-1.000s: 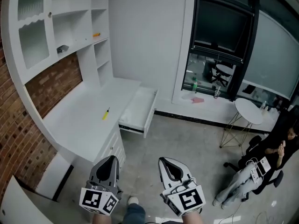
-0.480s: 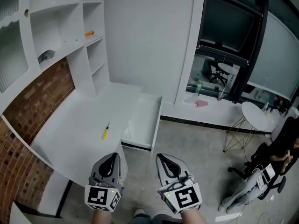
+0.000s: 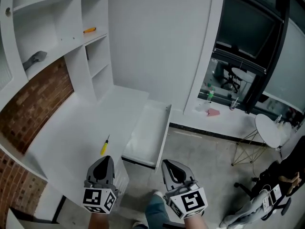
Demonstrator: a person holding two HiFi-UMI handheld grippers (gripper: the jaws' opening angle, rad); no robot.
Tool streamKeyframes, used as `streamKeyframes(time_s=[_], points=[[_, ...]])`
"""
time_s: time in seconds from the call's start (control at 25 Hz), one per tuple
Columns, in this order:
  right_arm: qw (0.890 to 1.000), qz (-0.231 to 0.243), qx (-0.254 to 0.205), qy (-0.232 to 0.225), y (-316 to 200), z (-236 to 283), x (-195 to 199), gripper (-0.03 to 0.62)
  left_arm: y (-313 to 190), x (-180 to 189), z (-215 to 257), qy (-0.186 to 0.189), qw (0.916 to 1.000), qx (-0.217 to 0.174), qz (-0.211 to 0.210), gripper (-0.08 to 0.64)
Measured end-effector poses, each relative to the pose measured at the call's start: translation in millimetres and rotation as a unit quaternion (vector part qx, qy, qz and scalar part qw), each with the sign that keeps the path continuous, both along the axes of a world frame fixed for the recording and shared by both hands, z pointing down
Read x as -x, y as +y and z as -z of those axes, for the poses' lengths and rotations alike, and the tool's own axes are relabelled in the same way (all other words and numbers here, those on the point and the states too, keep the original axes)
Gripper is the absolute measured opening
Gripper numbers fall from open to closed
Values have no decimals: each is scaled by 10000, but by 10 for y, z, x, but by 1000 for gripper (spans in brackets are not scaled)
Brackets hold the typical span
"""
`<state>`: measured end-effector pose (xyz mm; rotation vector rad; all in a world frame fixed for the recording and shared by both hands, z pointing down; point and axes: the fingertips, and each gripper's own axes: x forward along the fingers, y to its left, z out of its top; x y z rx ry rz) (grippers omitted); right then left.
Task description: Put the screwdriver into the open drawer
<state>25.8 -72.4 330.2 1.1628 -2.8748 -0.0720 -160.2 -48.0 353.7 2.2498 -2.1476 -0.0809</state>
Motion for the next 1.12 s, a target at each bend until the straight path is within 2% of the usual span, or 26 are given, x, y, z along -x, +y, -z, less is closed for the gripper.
streamKeyframes(time_s=[0.16, 0.24, 0.28, 0.32, 0.36, 0.48, 0.56, 0.76, 0.92, 1.12], points=[[9995, 309, 62, 12, -609, -42, 108, 11, -539, 185, -25, 60, 9988, 13, 483, 12], [9990, 433, 123, -34, -920, -38, 110, 11, -820, 224, -70, 104, 9981, 157, 588, 14], [9987, 472, 152, -64, -1072, -33, 100, 11, -958, 226, -111, 130, 9979, 276, 573, 48], [9985, 500, 179, -94, -1221, -29, 87, 11, -1089, 225, -159, 174, 9976, 392, 541, 135], [9983, 525, 213, -124, -1364, -29, 73, 11, -1204, 227, -208, 228, 9972, 489, 520, 191], [9973, 591, 358, -235, -1727, -75, 48, 11, -1430, 266, -400, 329, 9947, 795, 571, 281], [9966, 652, 455, -233, -1902, -142, 72, 11, -1515, 309, -551, 342, 9919, 1042, 646, 312], [9938, 772, 791, -94, -2110, -427, 253, 11, -1521, 533, -920, 301, 9833, 1551, 900, 314], [9897, 931, 1082, 88, -2080, -707, 527, 11, -1432, 846, -1335, 208, 9723, 2108, 992, 313], [9863, 955, 1297, 353, -2068, -973, 841, 11, -1414, 1207, -1832, 292, 9565, 2726, 992, 313]])
